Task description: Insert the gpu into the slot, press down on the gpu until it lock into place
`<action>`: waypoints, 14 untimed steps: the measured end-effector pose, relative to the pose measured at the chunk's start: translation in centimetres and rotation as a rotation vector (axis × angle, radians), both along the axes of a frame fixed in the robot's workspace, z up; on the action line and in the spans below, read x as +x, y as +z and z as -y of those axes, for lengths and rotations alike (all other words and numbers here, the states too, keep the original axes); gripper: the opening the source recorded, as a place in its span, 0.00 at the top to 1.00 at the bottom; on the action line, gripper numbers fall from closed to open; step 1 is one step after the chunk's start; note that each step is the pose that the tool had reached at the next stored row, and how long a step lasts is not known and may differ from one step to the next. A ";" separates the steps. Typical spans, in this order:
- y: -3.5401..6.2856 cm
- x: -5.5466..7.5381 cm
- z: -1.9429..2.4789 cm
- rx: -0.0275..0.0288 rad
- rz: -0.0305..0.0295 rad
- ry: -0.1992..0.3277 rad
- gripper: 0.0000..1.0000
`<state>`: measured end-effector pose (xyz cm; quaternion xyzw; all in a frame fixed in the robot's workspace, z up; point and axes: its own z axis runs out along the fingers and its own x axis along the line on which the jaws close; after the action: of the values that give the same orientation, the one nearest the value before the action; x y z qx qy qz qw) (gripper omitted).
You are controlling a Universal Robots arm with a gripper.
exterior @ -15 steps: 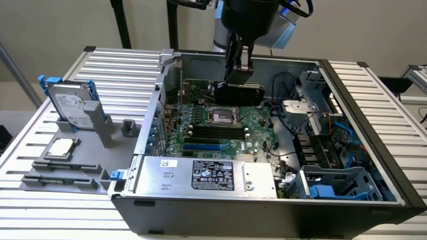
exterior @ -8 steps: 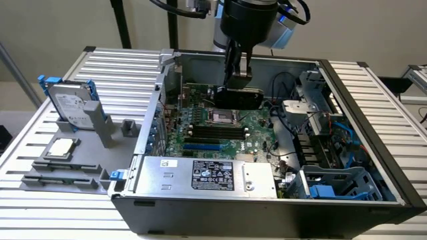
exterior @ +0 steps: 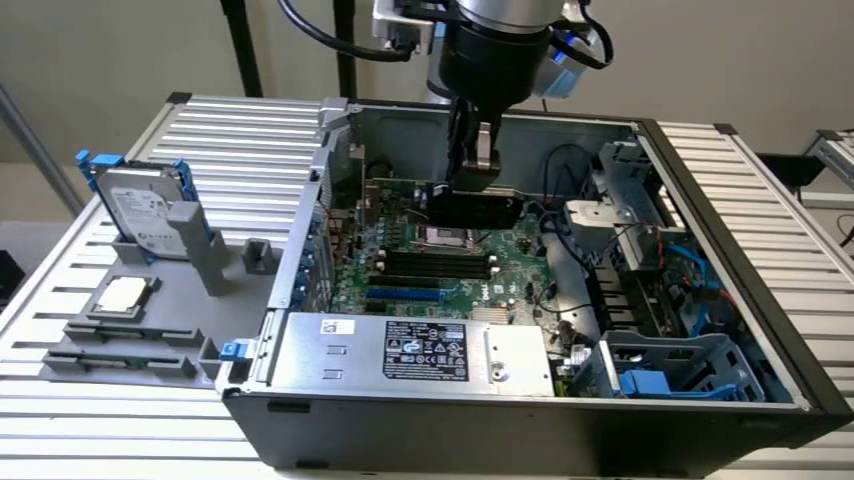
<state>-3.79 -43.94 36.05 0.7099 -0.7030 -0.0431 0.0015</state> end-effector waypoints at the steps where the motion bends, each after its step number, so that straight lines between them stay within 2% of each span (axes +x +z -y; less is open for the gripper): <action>1: -0.19 0.0 0.00 0.0001 0.0017 0.000 0.74; 4: -0.73 -0.2 0.00 0.0001 0.0060 0.000 0.74; 10: -1.82 -1.7 -0.02 0.0001 0.0064 0.000 0.74; 14: -2.56 -1.8 0.01 0.0001 0.0065 0.000 0.74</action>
<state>-5.55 -43.94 33.49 0.7100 -0.7030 -0.0408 -0.0008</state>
